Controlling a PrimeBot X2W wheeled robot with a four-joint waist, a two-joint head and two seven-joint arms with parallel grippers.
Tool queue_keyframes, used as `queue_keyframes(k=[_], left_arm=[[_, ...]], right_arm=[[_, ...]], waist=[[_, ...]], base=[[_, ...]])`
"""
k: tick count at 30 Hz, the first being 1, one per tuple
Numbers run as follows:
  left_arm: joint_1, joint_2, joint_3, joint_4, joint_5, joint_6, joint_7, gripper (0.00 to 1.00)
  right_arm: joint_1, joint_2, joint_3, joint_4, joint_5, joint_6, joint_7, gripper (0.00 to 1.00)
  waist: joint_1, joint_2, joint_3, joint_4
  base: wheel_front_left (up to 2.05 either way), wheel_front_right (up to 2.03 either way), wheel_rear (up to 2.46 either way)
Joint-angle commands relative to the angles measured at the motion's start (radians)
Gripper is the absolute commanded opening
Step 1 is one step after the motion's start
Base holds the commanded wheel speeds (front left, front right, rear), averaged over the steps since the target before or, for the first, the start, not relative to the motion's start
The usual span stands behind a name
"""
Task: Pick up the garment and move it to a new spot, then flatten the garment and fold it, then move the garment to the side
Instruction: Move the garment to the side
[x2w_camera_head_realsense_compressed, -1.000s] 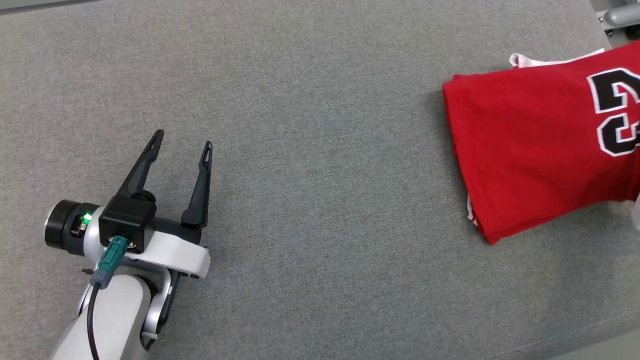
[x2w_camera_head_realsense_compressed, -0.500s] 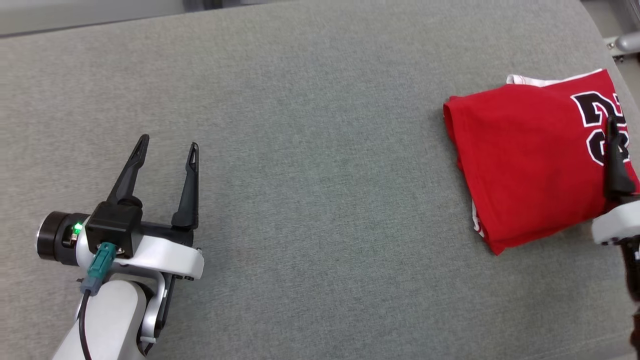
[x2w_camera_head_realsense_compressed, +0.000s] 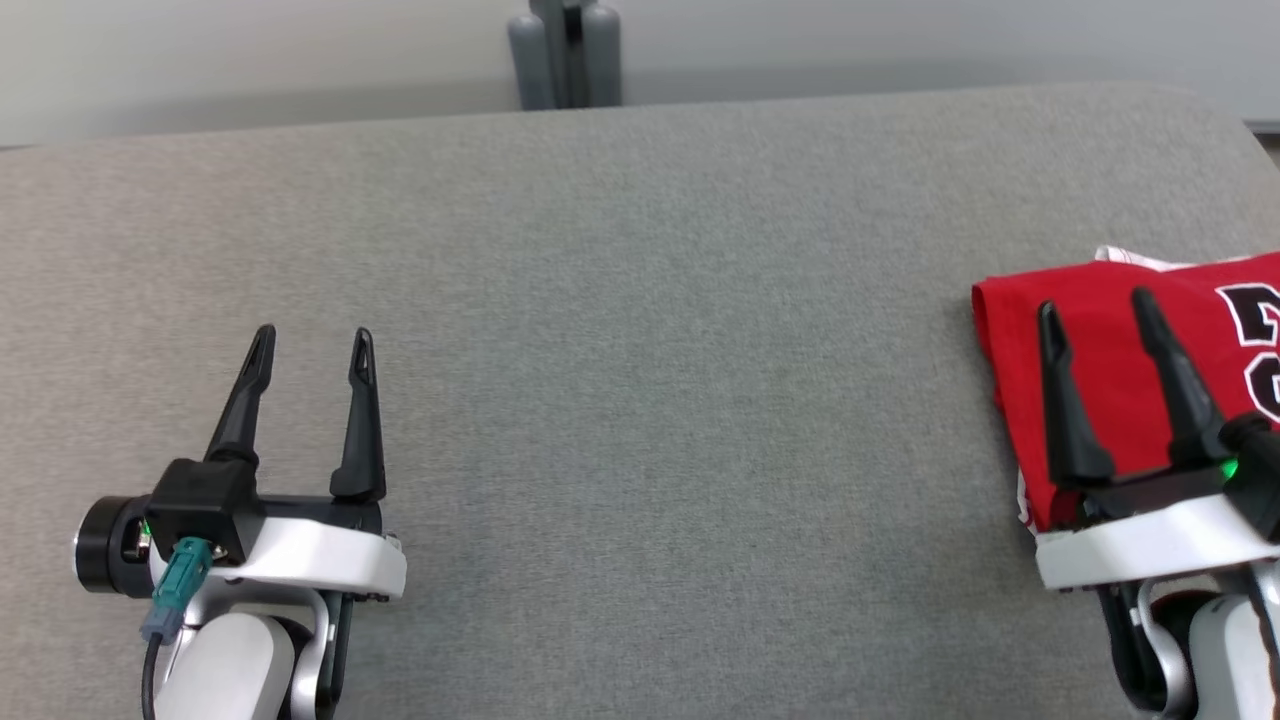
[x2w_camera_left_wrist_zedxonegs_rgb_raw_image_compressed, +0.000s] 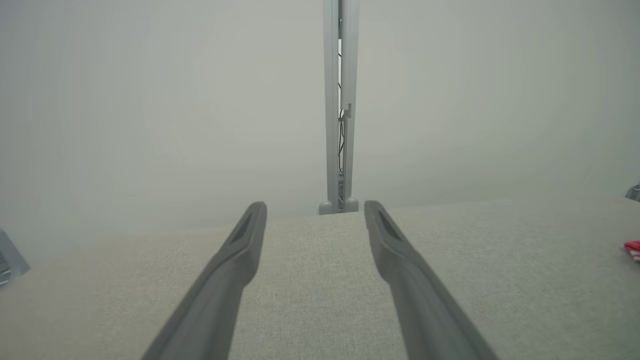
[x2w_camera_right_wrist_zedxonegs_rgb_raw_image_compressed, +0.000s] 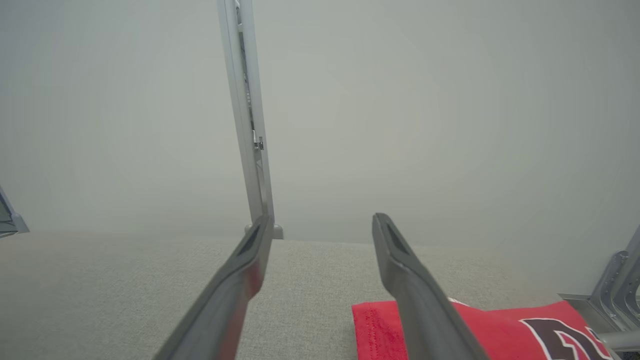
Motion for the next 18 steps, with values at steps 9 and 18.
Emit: queue_keyframes(k=[9, 18], left_arm=[[0.06, -0.004, 0.018, 0.029, -0.045, -0.018, -0.027, 1.0], [0.13, 0.006, -0.008, 0.056, -0.02, 0.007, -0.019, 1.0]], right_arm=[[0.098, 0.002, 0.021, 0.064, 0.037, 0.0, -0.005, 1.0], [0.197, 0.003, -0.016, 0.056, 0.035, 0.0, 0.016, 1.0]], waist=[[0.0, -0.0001, -0.121, 0.085], [0.0, -0.0001, -0.204, 0.085]], base=[[0.0, 0.0, 0.0], [0.0, 0.0, 0.0]])
